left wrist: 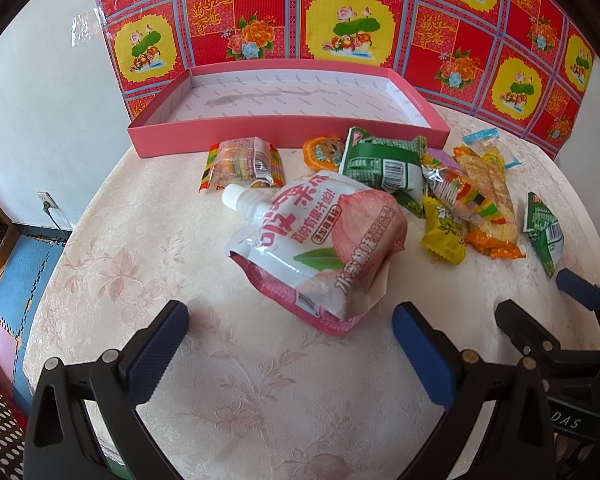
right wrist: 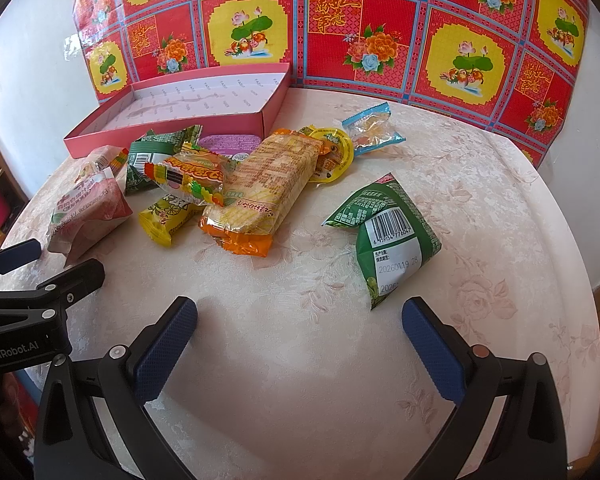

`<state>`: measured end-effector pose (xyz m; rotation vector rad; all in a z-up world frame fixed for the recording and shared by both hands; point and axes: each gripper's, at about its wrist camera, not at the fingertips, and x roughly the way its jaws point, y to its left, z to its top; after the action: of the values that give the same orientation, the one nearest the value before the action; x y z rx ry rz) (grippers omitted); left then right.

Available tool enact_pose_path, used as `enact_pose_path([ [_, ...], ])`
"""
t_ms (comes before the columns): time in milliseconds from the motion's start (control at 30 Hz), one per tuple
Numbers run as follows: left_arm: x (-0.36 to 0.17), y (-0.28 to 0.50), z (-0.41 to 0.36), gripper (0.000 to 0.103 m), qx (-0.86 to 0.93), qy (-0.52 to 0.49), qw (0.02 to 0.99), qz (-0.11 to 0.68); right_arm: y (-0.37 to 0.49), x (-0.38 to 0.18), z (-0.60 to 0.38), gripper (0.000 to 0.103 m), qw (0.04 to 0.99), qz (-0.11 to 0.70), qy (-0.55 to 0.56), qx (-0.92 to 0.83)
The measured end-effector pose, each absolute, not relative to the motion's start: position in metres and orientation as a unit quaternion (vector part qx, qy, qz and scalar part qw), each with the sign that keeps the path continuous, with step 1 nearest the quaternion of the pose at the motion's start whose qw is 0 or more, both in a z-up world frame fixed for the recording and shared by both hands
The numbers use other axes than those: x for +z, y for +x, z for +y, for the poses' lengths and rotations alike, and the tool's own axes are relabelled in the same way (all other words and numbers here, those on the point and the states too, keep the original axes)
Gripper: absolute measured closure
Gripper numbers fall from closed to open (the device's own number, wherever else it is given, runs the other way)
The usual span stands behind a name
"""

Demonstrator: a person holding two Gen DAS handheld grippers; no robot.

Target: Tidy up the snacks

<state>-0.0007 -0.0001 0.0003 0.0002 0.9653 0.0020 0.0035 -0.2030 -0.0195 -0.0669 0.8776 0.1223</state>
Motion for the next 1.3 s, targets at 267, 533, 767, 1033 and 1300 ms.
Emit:
enact_pose_path([
  [267,0.000,-0.001,0.000,0.000,0.001,0.000,0.886,0.464,0.003,-0.019,-0.202,0.000,0.902,0.425,-0.033,0.061],
  [533,0.002,0.000,-0.001,0.000,-0.002,0.002,0.885,0.466,0.000,-0.018,-0.203,0.000,0.898,0.430,-0.044,0.079],
  [767,0.007,-0.002,0.004,0.007,-0.013,-0.004,0.884,0.467,-0.009,-0.015,-0.216,0.011,0.899,0.428,-0.035,0.082],
  [1033,0.022,-0.011,0.012,0.008,-0.024,-0.012,0.892,0.452,-0.006,-0.007,-0.232,0.014,0.902,0.425,-0.017,0.072],
  [1300,0.028,0.002,0.003,0.009,-0.046,-0.014,0.894,0.445,0.007,0.003,-0.241,0.014,0.907,0.415,-0.012,0.067],
])
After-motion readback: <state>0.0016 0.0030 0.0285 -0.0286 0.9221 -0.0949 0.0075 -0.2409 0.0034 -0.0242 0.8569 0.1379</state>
